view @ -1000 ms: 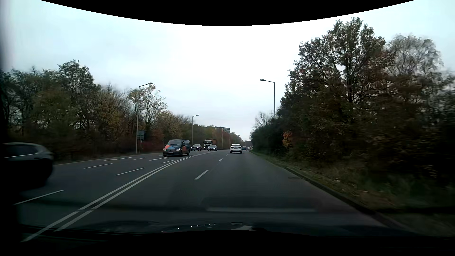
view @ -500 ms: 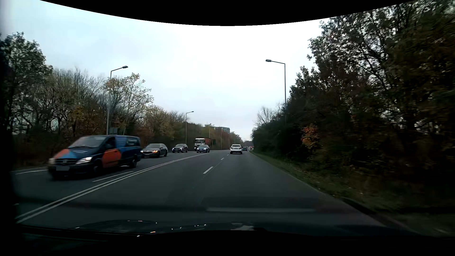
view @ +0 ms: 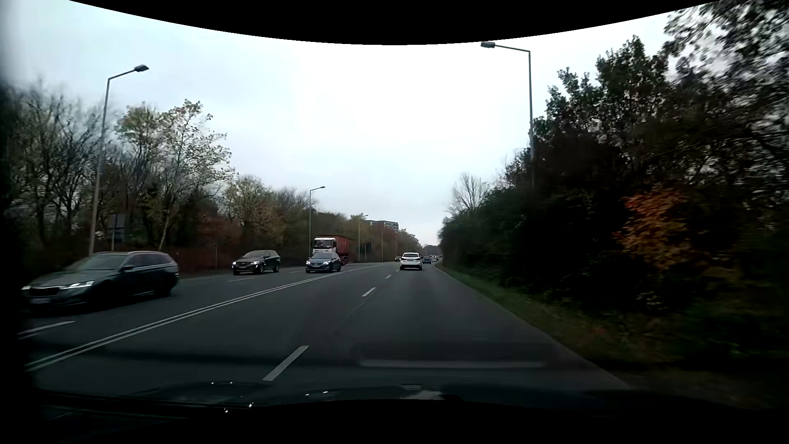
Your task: Follow the waypoints while adhering to traffic rules and regulations
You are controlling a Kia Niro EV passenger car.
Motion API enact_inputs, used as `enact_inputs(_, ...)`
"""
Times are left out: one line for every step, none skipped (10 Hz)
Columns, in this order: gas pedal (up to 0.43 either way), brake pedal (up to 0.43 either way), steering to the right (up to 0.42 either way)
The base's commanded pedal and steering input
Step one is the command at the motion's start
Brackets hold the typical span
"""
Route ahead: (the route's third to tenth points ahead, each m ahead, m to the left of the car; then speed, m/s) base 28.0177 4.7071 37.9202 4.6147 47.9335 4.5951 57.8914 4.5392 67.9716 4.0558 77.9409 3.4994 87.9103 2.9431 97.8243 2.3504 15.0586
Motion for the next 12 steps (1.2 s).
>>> enact_inputs(0.138,0.0,-0.001)
enact_inputs(0.13,0.0,-0.001)
enact_inputs(0.13,0.0,-0.001)
enact_inputs(0.118,0.0,-0.001)
enact_inputs(0.11,0.0,-0.001)
enact_inputs(0.098,0.0,-0.001)
enact_inputs(0.098,0.0,0.0)
enact_inputs(0.098,0.0,0.0)
enact_inputs(0.098,0.0,0.0)
enact_inputs(0.098,0.0,0.0)
enact_inputs(0.098,0.0,0.0)
enact_inputs(0.098,0.0,0.0)
